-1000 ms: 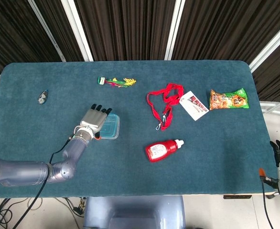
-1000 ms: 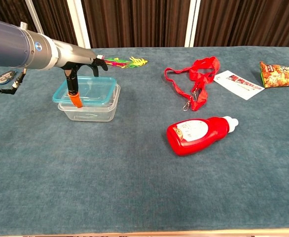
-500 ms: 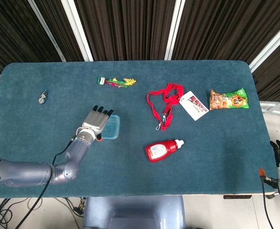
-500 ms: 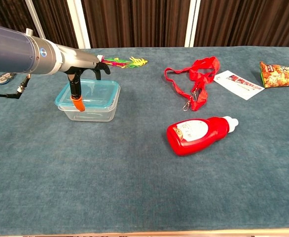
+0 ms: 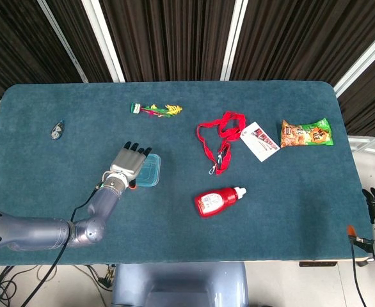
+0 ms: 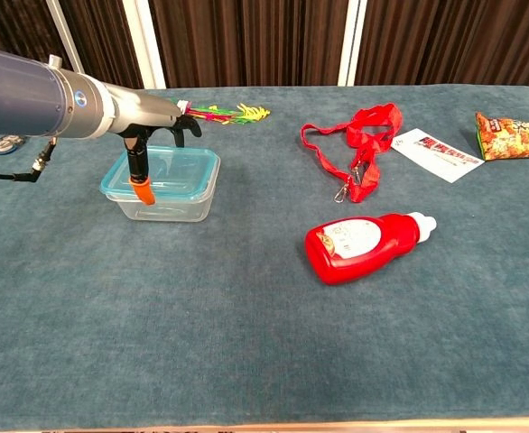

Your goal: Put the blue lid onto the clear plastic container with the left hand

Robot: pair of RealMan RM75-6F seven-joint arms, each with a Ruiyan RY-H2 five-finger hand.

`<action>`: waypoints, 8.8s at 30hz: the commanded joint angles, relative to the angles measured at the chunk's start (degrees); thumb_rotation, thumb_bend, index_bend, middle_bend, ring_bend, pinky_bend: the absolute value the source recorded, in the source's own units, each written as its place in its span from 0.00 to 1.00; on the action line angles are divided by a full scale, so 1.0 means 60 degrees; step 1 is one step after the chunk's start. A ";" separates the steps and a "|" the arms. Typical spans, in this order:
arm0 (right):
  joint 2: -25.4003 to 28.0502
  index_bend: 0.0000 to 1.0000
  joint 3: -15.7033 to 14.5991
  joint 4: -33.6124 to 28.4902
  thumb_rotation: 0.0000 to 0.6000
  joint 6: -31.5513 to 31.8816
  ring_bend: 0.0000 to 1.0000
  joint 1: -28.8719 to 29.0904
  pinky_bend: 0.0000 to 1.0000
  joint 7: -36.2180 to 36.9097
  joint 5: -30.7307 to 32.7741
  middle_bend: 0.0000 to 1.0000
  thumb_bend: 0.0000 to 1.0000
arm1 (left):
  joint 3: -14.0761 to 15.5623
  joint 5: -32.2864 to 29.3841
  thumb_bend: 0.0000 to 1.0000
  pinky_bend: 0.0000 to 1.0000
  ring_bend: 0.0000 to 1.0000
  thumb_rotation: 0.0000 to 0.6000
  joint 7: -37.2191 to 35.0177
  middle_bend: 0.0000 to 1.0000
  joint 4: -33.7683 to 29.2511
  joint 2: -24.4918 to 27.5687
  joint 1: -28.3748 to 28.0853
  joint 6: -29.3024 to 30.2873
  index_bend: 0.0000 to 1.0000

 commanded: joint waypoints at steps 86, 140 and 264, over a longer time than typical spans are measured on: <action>0.0034 0.06 0.0010 -0.0056 1.00 -0.0078 0.03 0.0003 0.00 -0.0009 0.0122 0.04 0.39 | -0.0460 -0.0320 0.17 0.00 0.00 1.00 0.1027 0.28 0.0088 -0.0578 0.0074 0.0621 0.00; -0.0001 0.06 0.0002 -0.0069 1.00 -0.0112 0.03 0.0025 0.00 -0.0085 0.0136 0.04 0.39 | -0.0351 -0.0118 0.13 0.00 0.00 1.00 0.1450 0.00 -0.0123 -0.0341 0.0142 0.0578 0.00; -0.0047 0.06 0.0144 -0.0316 1.00 -0.0059 0.03 -0.0101 0.00 -0.0376 0.0740 0.04 0.39 | -0.1257 0.7591 0.58 0.52 0.48 1.00 -0.3723 0.67 0.3783 -0.1393 0.3063 -0.1387 0.72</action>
